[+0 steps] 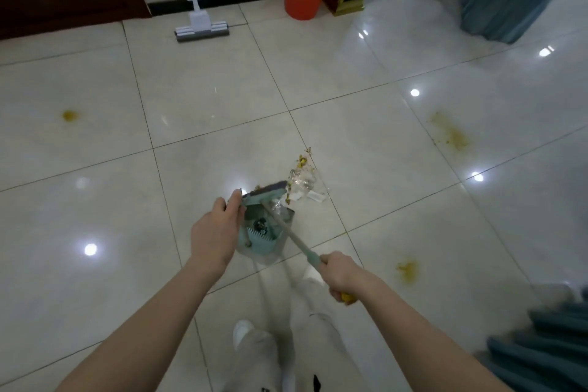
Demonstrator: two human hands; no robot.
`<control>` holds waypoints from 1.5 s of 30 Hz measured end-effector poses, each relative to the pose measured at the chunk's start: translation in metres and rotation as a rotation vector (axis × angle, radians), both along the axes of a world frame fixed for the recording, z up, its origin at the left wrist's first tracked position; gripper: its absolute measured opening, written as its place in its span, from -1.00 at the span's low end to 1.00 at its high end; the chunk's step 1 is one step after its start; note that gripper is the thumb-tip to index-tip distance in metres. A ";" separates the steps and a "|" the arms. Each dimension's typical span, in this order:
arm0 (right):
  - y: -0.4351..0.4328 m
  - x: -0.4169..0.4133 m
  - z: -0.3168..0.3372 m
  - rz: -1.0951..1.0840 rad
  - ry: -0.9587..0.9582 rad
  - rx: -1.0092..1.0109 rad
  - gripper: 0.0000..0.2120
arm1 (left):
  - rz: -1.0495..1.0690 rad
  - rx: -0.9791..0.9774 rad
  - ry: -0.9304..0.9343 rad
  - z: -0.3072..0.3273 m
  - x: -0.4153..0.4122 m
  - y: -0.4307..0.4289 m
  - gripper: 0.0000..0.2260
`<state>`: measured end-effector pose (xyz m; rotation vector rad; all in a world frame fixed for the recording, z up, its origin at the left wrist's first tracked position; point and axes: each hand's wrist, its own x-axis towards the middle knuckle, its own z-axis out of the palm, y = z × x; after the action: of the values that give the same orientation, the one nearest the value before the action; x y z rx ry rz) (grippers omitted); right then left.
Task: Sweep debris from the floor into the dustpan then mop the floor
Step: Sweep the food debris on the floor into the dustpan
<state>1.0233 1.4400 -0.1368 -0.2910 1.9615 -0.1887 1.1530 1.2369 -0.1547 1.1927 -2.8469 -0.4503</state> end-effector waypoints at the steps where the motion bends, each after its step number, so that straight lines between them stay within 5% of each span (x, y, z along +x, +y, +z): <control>1: 0.004 0.000 0.008 -0.025 -0.024 0.007 -0.70 | 0.003 0.007 -0.009 0.001 0.000 -0.001 -0.73; 5: 0.019 -0.001 0.036 -0.129 -0.056 0.013 -0.64 | -0.027 0.019 -0.023 0.005 0.008 0.000 -0.73; 19: 0.010 -0.048 0.017 0.164 0.386 -0.048 -0.73 | 0.012 0.007 -0.036 0.002 0.038 0.022 -0.78; 31: 0.006 -0.037 -0.064 0.123 0.288 0.064 -0.72 | 0.074 -0.005 -0.060 0.001 0.005 0.059 -0.71; 37: 0.077 -0.014 -0.052 0.387 0.301 0.103 -0.70 | 0.078 -0.011 -0.078 0.001 0.010 0.053 -0.71; 45: 0.113 -0.042 -0.001 0.421 0.384 0.049 -0.75 | 0.125 0.040 -0.100 0.008 0.020 0.062 -0.68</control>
<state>0.9815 1.5529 -0.1374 -0.7415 2.2227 0.2035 1.1732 1.2990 -0.1463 1.4299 -2.8352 -0.4559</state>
